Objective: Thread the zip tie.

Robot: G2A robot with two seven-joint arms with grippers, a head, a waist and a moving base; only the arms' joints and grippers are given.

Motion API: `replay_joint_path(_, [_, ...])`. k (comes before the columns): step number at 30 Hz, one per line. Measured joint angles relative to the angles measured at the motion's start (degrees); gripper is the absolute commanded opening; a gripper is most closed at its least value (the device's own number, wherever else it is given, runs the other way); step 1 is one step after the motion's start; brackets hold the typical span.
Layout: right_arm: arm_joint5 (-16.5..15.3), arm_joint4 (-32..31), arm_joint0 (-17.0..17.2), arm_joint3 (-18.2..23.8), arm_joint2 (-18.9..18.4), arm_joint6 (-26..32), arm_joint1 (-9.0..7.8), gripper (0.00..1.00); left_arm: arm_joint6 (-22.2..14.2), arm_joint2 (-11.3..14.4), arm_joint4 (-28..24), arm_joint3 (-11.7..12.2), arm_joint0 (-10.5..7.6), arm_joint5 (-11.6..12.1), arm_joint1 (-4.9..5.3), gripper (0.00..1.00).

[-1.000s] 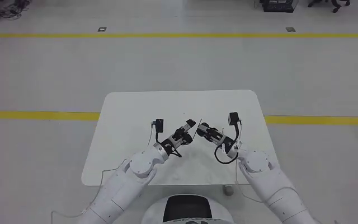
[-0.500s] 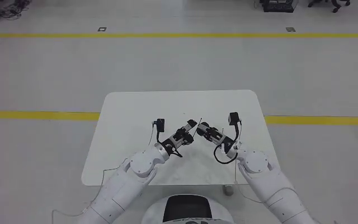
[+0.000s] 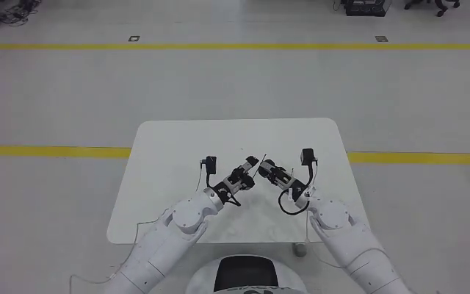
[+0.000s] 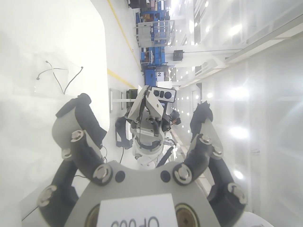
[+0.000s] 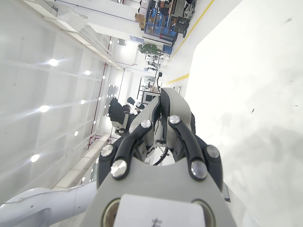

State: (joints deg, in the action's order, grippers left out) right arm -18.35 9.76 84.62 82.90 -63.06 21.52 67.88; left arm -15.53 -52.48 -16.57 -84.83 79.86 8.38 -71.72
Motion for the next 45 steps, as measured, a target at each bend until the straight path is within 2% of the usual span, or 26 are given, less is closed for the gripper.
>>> replay_joint_path(6, [0.6, -1.0, 0.3, -0.1, 0.5, -1.9, 0.3, 0.0, -0.5, 0.1, -0.5, -0.2, 0.14, 0.2, 0.01, 1.0])
replay_joint_path(9, [1.1, -1.0, 0.3, -0.2, 0.7, -1.7, 0.36, 0.0, -1.8, 0.5, 1.1, -0.2, -0.18, 0.8, 0.07, 1.0])
replay_joint_path(17, [1.3, -1.2, 0.5, 0.1, 0.7, -2.2, 0.43, 0.0, -1.6, 0.6, 0.9, -0.2, -0.11, 0.8, 0.05, 1.0])
replay_joint_path(18, [1.3, -1.3, 0.5, 0.1, 0.7, -2.3, 0.46, 0.0, -1.7, 0.7, 0.8, -0.2, -0.11, 0.9, 0.04, 0.96])
replay_joint_path(19, [1.2, -1.5, 0.6, 0.2, 0.7, -2.5, 0.47, 0.0, -1.8, 0.7, 0.8, -0.2, -0.12, 1.0, 0.04, 0.79])
replay_joint_path(20, [1.0, -1.9, 0.6, 0.2, 0.6, -2.8, 0.49, 0.0, -1.9, 0.8, 0.8, -0.1, -0.13, 1.1, 0.04, 0.68])
replay_joint_path(23, [0.5, -2.5, 0.9, 0.4, 0.5, -3.6, 0.54, 0.0, -2.0, 0.9, 0.7, 0.1, -0.21, 1.1, 0.02, 0.66])
replay_joint_path(25, [0.1, -2.9, 1.2, 0.5, 0.3, -4.1, 0.56, 0.0, -1.9, 0.9, 0.7, 0.1, -0.26, 1.0, 0.02, 0.5])
replay_joint_path(29, [-0.3, -3.4, 1.6, 0.8, 0.0, -4.4, 0.59, 0.0, -1.9, 0.9, 0.7, 0.3, -0.31, 1.1, 0.03, 0.42])
replay_joint_path(33, [-0.1, -3.6, 1.7, 0.8, -0.3, -4.2, 0.61, 0.0, -2.0, 0.9, 0.7, 0.4, -0.28, 1.3, 0.07, 0.4])
replay_joint_path(39, [0.1, -3.9, 1.8, 0.8, -0.6, -4.2, 0.7, 0.0, -2.1, 0.9, 0.7, 0.4, -0.24, 1.3, 0.1, 0.27])
replay_joint_path(42, [0.2, -4.1, 1.8, 0.7, -0.6, -4.2, 0.76, 0.0, -2.1, 1.0, 0.6, 0.5, -0.26, 1.4, 0.11, 0.29])
replay_joint_path(45, [0.4, -4.5, 1.7, 0.5, -0.6, -4.3, 0.83, 0.0, -2.1, 1.0, 0.5, 0.5, -0.26, 1.5, 0.1, 0.24])
